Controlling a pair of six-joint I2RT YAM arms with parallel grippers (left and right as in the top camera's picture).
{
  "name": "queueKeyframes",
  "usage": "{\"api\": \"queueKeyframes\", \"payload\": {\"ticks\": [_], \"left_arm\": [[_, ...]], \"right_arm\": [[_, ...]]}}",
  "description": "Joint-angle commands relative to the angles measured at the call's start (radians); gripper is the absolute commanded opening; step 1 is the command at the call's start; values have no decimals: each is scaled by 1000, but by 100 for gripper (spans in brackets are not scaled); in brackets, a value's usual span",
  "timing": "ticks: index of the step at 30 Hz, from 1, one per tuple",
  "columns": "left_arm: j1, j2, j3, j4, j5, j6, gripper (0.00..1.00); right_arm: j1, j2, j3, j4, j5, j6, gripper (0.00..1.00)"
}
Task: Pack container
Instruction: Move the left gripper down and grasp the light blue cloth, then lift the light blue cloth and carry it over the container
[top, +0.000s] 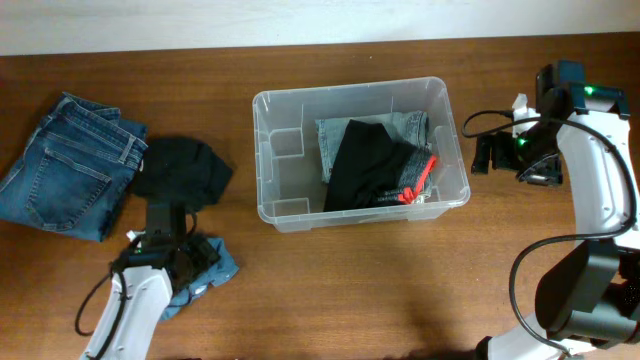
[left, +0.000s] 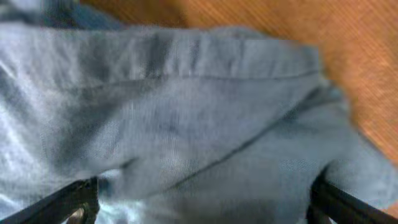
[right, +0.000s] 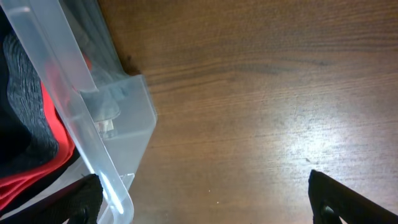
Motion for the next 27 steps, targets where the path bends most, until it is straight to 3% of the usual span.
{"api": "queueKeyframes", "payload": {"ticks": [1, 4, 9, 10, 15, 19, 23, 27], "left_arm": [[3, 4, -89, 89, 2, -17, 100], [3, 3, -90, 92, 5, -17, 98], [3, 3, -90, 94, 6, -16, 56], [3, 3, -90, 97, 5, -16, 41], [3, 3, -89, 98, 9, -12, 3], [3, 2, -50, 44, 10, 47, 1], [3, 2, 126, -147, 9, 128, 0], [3, 2, 339, -319, 13, 129, 1]], "right_arm": [[5, -19, 16, 0, 8, 1, 98], [5, -19, 16, 0, 8, 1, 98], [5, -19, 16, 0, 8, 1, 98], [5, -19, 16, 0, 8, 1, 98], [5, -19, 16, 0, 8, 1, 98], [5, -19, 16, 0, 8, 1, 98], [5, -19, 16, 0, 8, 1, 98], [5, -19, 16, 0, 8, 1, 98]]}}
